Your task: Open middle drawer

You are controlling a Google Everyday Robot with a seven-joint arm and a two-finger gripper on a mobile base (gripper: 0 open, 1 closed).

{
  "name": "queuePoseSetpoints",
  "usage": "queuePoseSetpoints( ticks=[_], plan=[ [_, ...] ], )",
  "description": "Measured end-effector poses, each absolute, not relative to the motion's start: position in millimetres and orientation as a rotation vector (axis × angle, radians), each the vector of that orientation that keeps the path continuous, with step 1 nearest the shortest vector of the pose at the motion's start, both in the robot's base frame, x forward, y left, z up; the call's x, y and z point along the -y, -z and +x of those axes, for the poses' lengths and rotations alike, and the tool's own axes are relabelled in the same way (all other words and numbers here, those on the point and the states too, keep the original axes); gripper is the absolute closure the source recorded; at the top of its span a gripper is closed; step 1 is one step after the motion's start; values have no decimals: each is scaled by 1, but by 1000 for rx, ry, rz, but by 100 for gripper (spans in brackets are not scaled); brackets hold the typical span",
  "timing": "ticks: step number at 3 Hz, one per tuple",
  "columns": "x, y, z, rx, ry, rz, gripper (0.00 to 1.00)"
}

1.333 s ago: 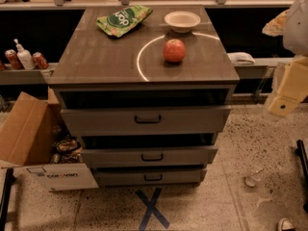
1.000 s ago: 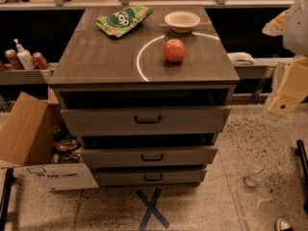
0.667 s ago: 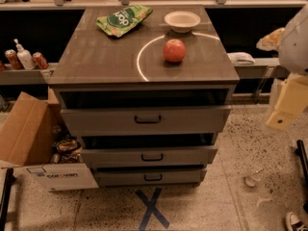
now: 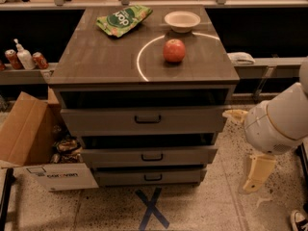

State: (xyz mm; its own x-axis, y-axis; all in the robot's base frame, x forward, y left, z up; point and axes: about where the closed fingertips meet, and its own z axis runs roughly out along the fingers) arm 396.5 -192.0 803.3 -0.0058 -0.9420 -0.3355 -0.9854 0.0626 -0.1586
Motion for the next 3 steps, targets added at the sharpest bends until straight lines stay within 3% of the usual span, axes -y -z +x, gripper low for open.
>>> queuePoseSetpoints(
  ticks=[2, 3],
  plan=[
    [191, -785, 401, -2020, -206, -1934, 0],
    [186, -728, 409, -2007, -244, -1997, 0]
  ],
)
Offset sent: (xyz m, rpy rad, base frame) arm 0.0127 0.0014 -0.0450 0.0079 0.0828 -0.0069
